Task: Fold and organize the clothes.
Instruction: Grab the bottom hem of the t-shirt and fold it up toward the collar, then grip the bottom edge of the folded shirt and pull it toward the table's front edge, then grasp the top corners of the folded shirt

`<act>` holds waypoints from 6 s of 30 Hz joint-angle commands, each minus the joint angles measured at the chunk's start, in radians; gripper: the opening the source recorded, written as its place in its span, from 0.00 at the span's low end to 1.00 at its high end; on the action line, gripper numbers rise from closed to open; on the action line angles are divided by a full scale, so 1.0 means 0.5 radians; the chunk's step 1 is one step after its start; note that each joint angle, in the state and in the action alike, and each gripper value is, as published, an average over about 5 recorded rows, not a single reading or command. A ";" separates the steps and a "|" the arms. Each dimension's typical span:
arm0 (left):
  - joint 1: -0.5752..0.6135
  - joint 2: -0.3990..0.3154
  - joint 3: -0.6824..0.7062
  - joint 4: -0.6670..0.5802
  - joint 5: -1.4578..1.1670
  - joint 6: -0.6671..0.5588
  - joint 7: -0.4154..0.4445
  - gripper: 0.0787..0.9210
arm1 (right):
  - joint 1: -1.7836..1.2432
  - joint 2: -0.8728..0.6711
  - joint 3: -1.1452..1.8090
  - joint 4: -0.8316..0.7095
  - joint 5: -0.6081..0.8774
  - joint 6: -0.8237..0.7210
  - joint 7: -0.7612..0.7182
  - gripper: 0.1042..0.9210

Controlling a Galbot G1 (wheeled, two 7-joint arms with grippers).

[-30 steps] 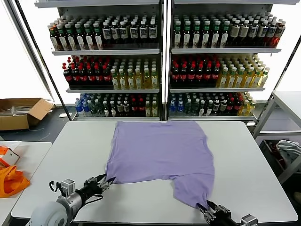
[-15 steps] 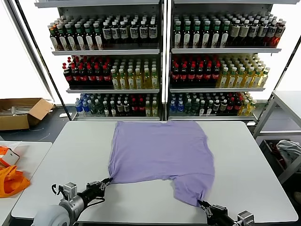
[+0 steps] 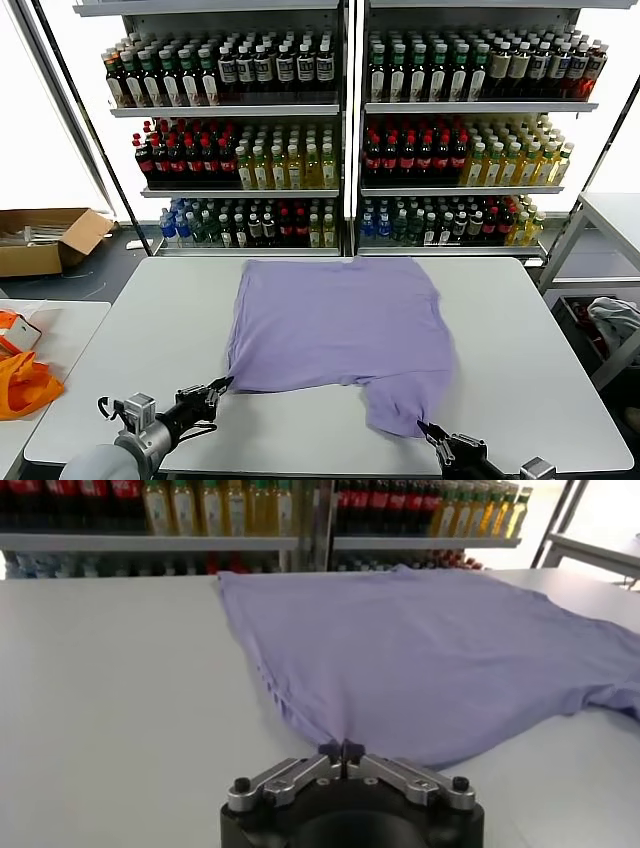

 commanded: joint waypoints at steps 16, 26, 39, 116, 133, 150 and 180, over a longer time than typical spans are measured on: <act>0.043 -0.018 -0.118 -0.176 -0.409 0.006 -0.189 0.01 | 0.467 0.055 0.059 -0.147 0.360 0.222 0.037 0.00; -0.434 -0.061 0.006 0.232 -0.353 -0.032 0.024 0.01 | 1.215 0.189 -0.132 -0.638 0.343 0.224 0.090 0.00; -1.049 -0.147 0.404 0.914 -0.199 -0.148 0.108 0.01 | 2.119 0.292 -0.693 -1.477 0.090 0.223 0.127 0.00; 0.450 -0.434 -0.312 -0.183 0.208 -0.049 -0.041 0.01 | 0.122 0.036 0.016 -0.035 -0.161 -0.158 0.383 0.02; 0.757 -0.487 -0.630 -0.280 0.272 0.070 0.063 0.18 | 0.161 -0.056 0.067 -0.014 -0.269 -0.173 0.239 0.25; -0.005 0.069 -0.428 0.159 -0.023 0.026 0.309 0.75 | 1.642 -0.167 -0.271 -0.948 -0.028 -0.176 -0.215 0.83; -1.614 0.047 0.826 1.433 -0.185 -0.030 0.495 0.88 | 2.968 0.389 -1.237 -2.295 -0.205 -0.390 -0.378 0.88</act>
